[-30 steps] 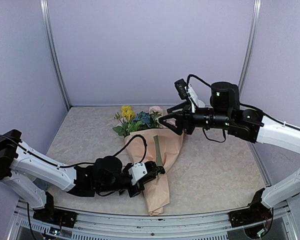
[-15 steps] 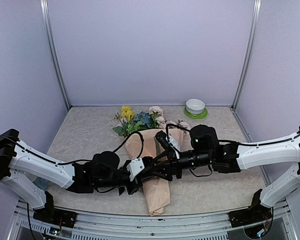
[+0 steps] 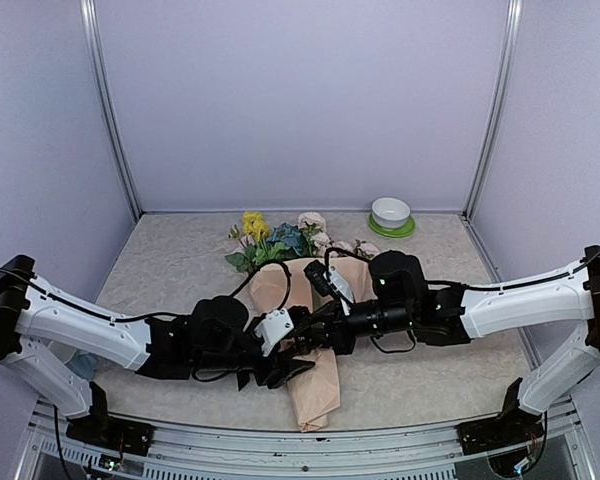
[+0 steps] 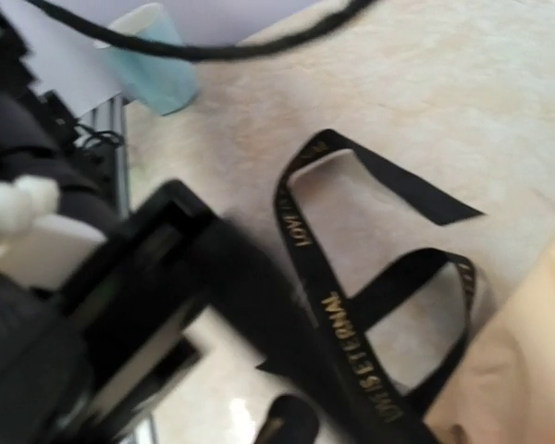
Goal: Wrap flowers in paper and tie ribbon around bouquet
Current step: Cross the half-tied ribbon over the folded bouquet.
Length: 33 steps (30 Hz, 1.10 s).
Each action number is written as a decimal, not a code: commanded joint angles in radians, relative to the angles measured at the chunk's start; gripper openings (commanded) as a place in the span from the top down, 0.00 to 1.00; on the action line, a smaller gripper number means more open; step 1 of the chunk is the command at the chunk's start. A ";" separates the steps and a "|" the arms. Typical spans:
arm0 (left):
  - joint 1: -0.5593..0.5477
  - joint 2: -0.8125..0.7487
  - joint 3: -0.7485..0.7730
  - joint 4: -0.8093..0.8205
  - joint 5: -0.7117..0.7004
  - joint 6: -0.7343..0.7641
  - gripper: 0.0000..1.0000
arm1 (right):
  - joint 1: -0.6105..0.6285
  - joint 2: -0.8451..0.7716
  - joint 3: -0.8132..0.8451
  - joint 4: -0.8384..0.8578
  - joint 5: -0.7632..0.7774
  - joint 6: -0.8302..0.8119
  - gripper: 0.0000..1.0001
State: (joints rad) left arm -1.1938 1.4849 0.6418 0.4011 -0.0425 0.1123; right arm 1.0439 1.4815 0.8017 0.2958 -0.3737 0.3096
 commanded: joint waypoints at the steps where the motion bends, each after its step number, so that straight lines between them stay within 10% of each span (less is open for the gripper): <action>1: 0.009 -0.048 0.108 -0.282 -0.080 -0.132 0.02 | -0.011 -0.021 0.010 -0.023 0.074 0.024 1.00; 7: 0.143 -0.196 0.117 -0.481 -0.154 -0.395 0.01 | -0.016 -0.006 0.025 -0.037 0.071 0.022 1.00; 16: 0.644 -0.151 -0.066 -0.602 -0.215 -0.719 0.01 | -0.020 -0.002 0.035 -0.015 0.013 0.002 1.00; 22: 0.664 -0.090 -0.137 -0.574 -0.187 -0.786 0.06 | -0.021 0.010 0.034 -0.019 -0.005 -0.009 1.00; 33: 0.665 -0.175 -0.230 -0.540 -0.047 -0.785 1.00 | -0.030 0.019 0.044 -0.031 -0.012 -0.012 1.00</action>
State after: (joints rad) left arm -0.5285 1.3384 0.4503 -0.0998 -0.2016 -0.6632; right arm 1.0245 1.4872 0.8112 0.2668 -0.3744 0.3023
